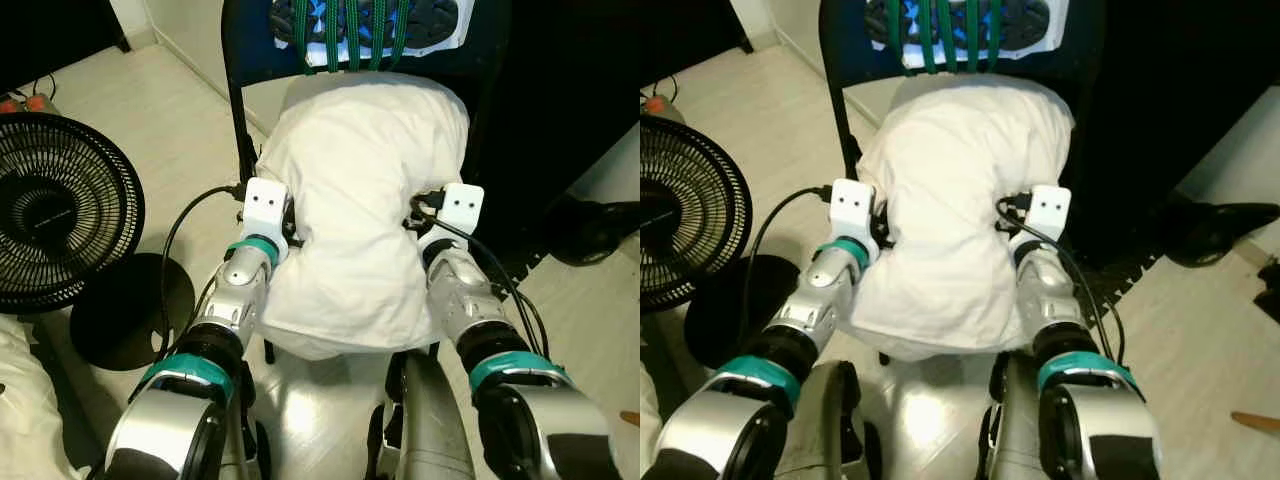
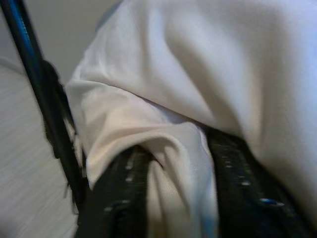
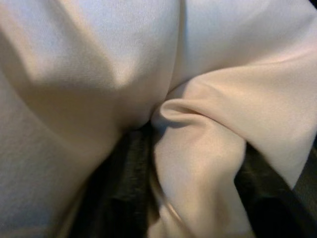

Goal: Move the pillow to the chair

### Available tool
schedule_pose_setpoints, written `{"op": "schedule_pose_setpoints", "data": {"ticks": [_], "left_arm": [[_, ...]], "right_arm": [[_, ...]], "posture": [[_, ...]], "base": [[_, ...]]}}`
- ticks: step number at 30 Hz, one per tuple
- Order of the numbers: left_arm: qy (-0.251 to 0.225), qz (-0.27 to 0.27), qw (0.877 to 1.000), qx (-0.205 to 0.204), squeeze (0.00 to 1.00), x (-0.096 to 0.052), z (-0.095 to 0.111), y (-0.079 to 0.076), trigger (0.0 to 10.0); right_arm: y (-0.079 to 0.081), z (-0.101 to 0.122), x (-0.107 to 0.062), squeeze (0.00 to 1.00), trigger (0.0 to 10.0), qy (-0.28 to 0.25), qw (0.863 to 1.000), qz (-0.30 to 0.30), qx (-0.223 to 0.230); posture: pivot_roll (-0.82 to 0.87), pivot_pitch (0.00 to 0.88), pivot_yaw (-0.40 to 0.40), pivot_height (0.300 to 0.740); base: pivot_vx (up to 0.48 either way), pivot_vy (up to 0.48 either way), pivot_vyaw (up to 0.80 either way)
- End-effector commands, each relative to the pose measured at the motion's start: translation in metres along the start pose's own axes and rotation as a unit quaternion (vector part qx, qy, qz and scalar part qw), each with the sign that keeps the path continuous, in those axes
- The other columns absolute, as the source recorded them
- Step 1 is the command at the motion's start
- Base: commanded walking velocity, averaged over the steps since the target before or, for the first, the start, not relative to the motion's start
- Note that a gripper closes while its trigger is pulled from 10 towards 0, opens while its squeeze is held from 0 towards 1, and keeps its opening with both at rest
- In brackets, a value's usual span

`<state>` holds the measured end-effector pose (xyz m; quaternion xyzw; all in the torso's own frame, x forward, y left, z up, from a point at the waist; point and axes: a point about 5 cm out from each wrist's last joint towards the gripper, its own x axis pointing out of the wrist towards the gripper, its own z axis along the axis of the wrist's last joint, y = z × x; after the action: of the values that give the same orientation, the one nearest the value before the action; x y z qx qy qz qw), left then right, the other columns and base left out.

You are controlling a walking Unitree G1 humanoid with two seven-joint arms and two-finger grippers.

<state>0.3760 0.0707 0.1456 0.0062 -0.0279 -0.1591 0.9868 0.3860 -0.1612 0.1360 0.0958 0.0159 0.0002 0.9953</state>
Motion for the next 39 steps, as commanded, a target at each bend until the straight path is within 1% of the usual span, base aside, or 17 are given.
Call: {"op": "schedule_pose_setpoints", "data": {"ticks": [1,6,7,8,9,10,11,14,17,20,21,24,26,27,35,38,39], "left_arm": [[0.002,-0.043,0.999,-0.004,1.00,-0.005,-0.009,-0.016,10.0],[-0.007,-0.064,0.998,0.006,1.00,-0.009,-0.011,-0.017,10.0],[-0.011,-0.072,0.997,0.016,1.00,-0.012,-0.013,-0.014,10.0],[-0.015,-0.081,0.996,0.019,1.00,-0.016,-0.015,-0.011,10.0],[-0.024,-0.085,0.996,0.014,0.07,-0.022,-0.016,-0.005,10.0],[-0.024,-0.085,0.996,0.014,0.07,-0.022,-0.016,-0.005,10.0],[-0.032,-0.087,0.996,0.004,0.00,-0.027,-0.016,0.000,10.0],[-0.065,-0.108,0.992,0.010,0.00,-0.048,-0.014,0.004,10.0],[-0.072,-0.107,0.992,0.006,0.00,-0.054,-0.014,0.005,10.0],[-0.092,-0.081,0.992,0.009,0.00,-0.079,-0.014,0.008,10.0],[-0.092,-0.081,0.992,0.009,0.00,-0.079,-0.014,0.008,10.0],[-0.109,-0.041,0.993,0.004,0.00,-0.100,-0.008,0.013,10.0],[-0.111,-0.038,0.993,0.004,0.00,-0.102,-0.007,0.014,10.0],[-0.111,-0.032,0.993,0.001,0.00,-0.109,-0.006,0.013,10.0],[-0.084,-0.007,0.996,-0.008,0.00,-0.116,-0.010,0.010,10.0],[-0.048,0.099,0.993,-0.036,0.00,-0.113,-0.027,0.030,10.0],[-0.048,0.099,0.993,-0.036,0.00,-0.113,-0.027,0.030,10.0]], "right_arm": [[0.002,-0.013,-0.005,1.00,10.0,0.008,1.000,0.010,0.011],[0.003,-0.013,-0.008,1.00,10.0,-0.004,1.000,0.023,0.004],[0.003,-0.014,-0.010,1.00,10.0,-0.009,1.000,0.028,-0.010],[0.002,-0.014,-0.012,0.56,10.0,-0.014,0.999,0.031,-0.016],[0.000,-0.015,-0.017,0.00,10.0,-0.022,0.999,0.034,-0.020],[0.000,-0.015,-0.017,0.00,10.0,-0.022,0.999,0.034,-0.020],[-0.001,-0.015,-0.021,0.00,10.0,-0.029,0.999,0.037,-0.024],[-0.004,-0.017,-0.039,0.00,10.0,-0.056,0.997,0.043,-0.036],[-0.004,-0.018,-0.046,0.00,10.0,-0.065,0.996,0.045,-0.036],[0.004,-0.015,-0.074,0.00,10.0,-0.100,0.993,0.066,0.004],[0.004,-0.015,-0.074,0.00,10.0,-0.100,0.993,0.066,0.004],[0.008,-0.013,-0.093,0.00,10.0,-0.118,0.991,0.054,0.013],[0.008,-0.013,-0.095,0.00,10.0,-0.119,0.991,0.051,0.015],[0.011,-0.019,-0.099,0.00,10.0,-0.098,0.993,0.060,0.009],[0.016,-0.023,-0.106,0.00,10.0,-0.072,0.995,0.071,-0.002],[0.011,-0.035,-0.104,0.00,10.0,-0.037,0.998,0.054,-0.019],[0.011,-0.035,-0.104,0.00,10.0,-0.037,0.998,0.054,-0.019]], "posture": [[0.00,0.153,0.089,0.581],[-0.01,0.117,0.089,0.581],[-0.01,0.102,0.085,0.581],[-0.01,0.099,0.085,0.581],[-0.01,0.083,0.084,0.581],[-0.01,0.083,0.084,0.581],[-0.01,0.082,0.083,0.581],[0.00,0.081,0.075,0.581],[0.00,0.078,0.071,0.581],[0.01,0.057,0.063,0.581],[0.01,0.057,0.063,0.581],[0.01,0.040,0.062,0.581],[0.01,0.040,0.062,0.581],[0.02,0.030,0.056,0.581],[0.03,0.003,0.043,0.581],[0.02,0.000,0.039,0.585],[0.02,0.000,0.039,0.585]], "base": [[0.000,0.000,0.00],[0.000,0.000,0.00],[0.000,0.000,0.00],[0.000,0.000,0.00],[0.000,0.000,0.00],[0.000,0.000,0.00],[0.000,0.000,0.00],[0.000,0.000,0.00],[0.000,0.000,0.00],[0.000,0.000,0.00],[0.000,0.000,0.00],[0.000,0.000,0.00],[0.000,0.000,0.00],[0.000,0.000,0.00],[0.000,0.000,0.00],[0.000,0.000,0.00],[0.000,0.000,0.00]]}}
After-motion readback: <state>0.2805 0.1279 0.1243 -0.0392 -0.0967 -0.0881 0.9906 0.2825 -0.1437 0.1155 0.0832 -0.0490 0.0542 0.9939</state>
